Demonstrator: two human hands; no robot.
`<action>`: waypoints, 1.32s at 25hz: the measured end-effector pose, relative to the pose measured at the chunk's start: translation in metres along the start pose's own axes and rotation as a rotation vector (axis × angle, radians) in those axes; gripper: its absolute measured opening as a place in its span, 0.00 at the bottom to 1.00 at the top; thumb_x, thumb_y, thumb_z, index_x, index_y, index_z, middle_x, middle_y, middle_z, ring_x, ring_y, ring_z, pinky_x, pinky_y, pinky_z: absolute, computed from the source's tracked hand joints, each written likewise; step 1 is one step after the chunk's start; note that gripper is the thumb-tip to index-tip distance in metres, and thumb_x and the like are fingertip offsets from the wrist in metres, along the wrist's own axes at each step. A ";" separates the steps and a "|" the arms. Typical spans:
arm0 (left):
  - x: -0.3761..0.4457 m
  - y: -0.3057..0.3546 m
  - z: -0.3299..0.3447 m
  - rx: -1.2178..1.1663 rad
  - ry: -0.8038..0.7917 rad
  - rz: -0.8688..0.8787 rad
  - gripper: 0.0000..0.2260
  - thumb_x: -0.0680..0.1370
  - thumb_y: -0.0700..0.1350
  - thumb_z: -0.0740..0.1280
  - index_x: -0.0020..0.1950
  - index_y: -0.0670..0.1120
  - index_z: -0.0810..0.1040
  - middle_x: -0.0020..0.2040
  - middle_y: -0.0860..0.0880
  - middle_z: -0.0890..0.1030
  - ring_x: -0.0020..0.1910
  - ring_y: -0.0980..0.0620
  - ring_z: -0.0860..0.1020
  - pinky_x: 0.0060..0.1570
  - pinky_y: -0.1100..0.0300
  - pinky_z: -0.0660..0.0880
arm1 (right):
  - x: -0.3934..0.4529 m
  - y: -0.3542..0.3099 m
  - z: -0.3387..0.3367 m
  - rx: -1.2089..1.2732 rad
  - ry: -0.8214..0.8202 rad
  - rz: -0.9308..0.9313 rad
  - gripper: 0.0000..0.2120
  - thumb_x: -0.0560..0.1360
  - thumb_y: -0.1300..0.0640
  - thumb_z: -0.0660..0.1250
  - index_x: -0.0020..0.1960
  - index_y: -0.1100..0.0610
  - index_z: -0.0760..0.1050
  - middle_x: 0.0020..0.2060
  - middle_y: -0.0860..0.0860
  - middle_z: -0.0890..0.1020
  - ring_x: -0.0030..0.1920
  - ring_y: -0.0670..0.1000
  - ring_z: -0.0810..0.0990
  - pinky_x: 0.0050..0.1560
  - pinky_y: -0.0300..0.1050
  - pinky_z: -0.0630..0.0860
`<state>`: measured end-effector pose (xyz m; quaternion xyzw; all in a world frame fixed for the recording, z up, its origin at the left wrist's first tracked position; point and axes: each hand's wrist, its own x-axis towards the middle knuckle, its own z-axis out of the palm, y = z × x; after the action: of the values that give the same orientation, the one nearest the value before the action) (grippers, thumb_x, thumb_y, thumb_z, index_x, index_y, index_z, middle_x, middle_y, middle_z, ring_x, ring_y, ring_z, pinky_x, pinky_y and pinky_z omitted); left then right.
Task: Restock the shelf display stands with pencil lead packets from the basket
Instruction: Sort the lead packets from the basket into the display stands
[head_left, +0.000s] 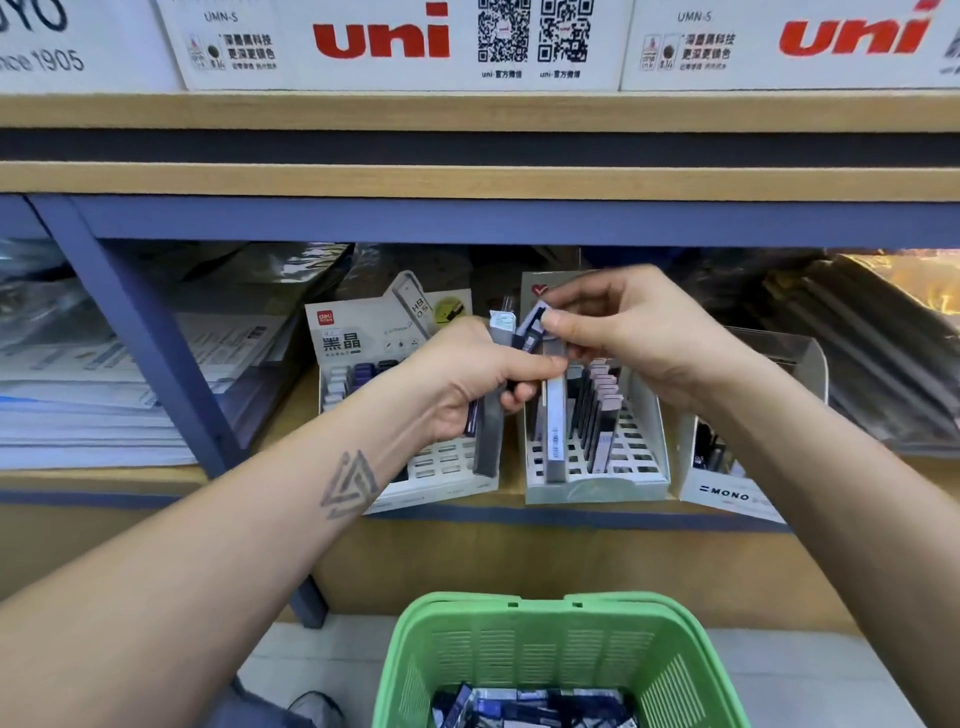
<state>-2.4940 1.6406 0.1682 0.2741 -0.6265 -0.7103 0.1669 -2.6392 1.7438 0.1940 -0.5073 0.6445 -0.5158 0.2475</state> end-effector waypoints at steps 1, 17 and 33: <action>0.002 -0.001 0.001 -0.023 -0.005 -0.023 0.12 0.74 0.34 0.74 0.56 0.34 0.80 0.45 0.39 0.80 0.27 0.56 0.73 0.21 0.68 0.67 | 0.000 0.001 -0.003 -0.019 0.001 0.009 0.07 0.74 0.63 0.75 0.51 0.57 0.83 0.43 0.59 0.86 0.39 0.53 0.82 0.42 0.43 0.81; 0.011 -0.003 -0.016 -0.133 0.126 -0.211 0.08 0.82 0.41 0.66 0.46 0.37 0.77 0.29 0.45 0.78 0.21 0.58 0.72 0.19 0.70 0.67 | 0.002 0.026 0.006 -0.666 0.051 -0.144 0.06 0.75 0.58 0.75 0.49 0.49 0.82 0.39 0.41 0.81 0.43 0.41 0.80 0.45 0.33 0.76; 0.009 -0.007 -0.022 -0.111 0.139 -0.174 0.07 0.80 0.40 0.68 0.48 0.36 0.79 0.30 0.45 0.78 0.22 0.57 0.72 0.19 0.69 0.67 | 0.006 0.041 0.014 -0.877 0.028 -0.267 0.05 0.77 0.60 0.72 0.51 0.54 0.86 0.48 0.50 0.84 0.48 0.52 0.81 0.50 0.51 0.81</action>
<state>-2.4871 1.6188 0.1584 0.3664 -0.5471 -0.7349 0.1623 -2.6457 1.7303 0.1532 -0.6358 0.7342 -0.2282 -0.0681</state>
